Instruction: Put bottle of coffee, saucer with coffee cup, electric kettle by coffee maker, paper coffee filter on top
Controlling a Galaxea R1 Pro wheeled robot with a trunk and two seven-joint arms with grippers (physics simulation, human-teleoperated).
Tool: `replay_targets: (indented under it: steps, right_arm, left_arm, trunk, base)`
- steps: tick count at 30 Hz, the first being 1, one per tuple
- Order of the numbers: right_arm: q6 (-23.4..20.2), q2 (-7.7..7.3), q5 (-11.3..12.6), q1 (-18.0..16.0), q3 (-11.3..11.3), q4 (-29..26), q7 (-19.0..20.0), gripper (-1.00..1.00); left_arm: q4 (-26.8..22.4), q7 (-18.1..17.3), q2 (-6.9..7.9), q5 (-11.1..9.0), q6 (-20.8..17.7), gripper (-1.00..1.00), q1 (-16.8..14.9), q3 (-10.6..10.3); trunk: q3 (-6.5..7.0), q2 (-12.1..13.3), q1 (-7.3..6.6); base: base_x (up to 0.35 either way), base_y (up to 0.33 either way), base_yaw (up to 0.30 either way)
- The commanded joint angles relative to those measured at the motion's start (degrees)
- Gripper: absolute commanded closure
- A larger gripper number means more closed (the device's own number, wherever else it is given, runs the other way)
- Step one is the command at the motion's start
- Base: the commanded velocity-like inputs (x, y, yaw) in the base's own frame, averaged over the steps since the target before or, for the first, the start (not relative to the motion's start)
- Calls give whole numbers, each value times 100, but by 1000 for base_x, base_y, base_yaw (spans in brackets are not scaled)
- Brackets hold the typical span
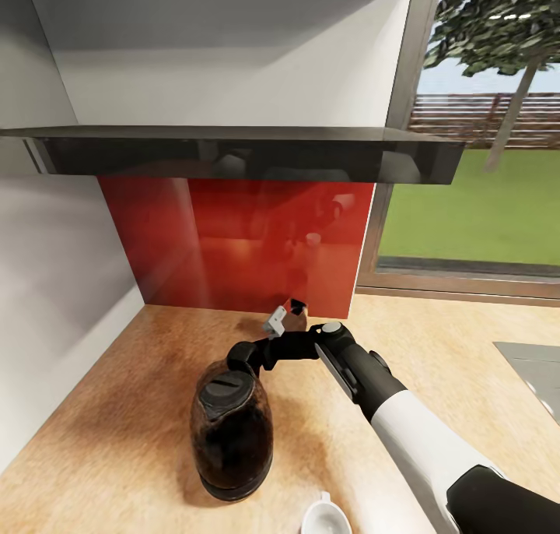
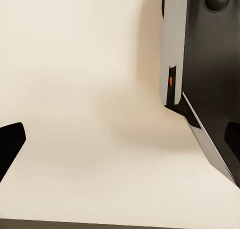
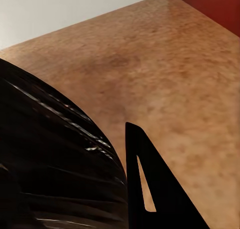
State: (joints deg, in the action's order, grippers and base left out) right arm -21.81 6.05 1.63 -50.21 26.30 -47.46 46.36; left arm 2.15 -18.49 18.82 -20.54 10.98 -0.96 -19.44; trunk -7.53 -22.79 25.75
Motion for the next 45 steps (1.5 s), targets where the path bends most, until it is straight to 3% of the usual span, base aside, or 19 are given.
replay_targets:
  steps: [1, 14, 18, 21, 26, 31, 36, 45]
  right_arm:
    - [-50, 1, 30, -6, -4, -6, 14, 100]
    - [-64, 26, 47, -11, -63, -86, -38, 100]
    - [-137, 35, 49, -14, -71, -496, -342, 100]
    - [-580, 38, 54, -15, -72, -1163, -856, 100]
    - [-1481, 44, 57, -15, -102, -2122, -1033, 100]
    - [-1654, 45, 57, -15, -107, -2584, -1055, 100]
    - [-1900, 45, 59, -15, -108, -2689, -1058, 100]
    - [-1962, 39, 64, -15, -120, -2867, -1056, 100]
  left_arm:
    - [23, -32, -1, -55, 36, -100, -10, -50]
    - [18, -32, -1, -55, 44, -100, -10, -51]
    - [15, -32, -13, -55, 45, -100, -10, -46]
    - [3, -32, -17, -55, 46, -100, -10, -43]
    - [-3, -32, -19, -55, 45, -100, -10, -45]
    - [-11, -32, -19, -55, 48, -100, -10, -39]
    - [-12, -32, -26, -55, 53, -100, -10, -29]
    - [-12, -32, -28, -55, 53, -100, -10, -24]
  trunk:
    - [-12, -13, 3]
    - [-12, -13, 3]
    - [-12, -13, 3]
    - [-12, -13, 3]
    - [-12, -13, 3]
    - [-12, -13, 3]
    - [-12, -13, 3]
    - [-12, -13, 3]
  base:
    - [0, 0, 0]
    - [0, 0, 0]
    - [0, 0, 0]
    - [0, 0, 0]
    - [0, 0, 0]
    - [0, 0, 0]
    - [0, 0, 0]
    - [0, 0, 0]
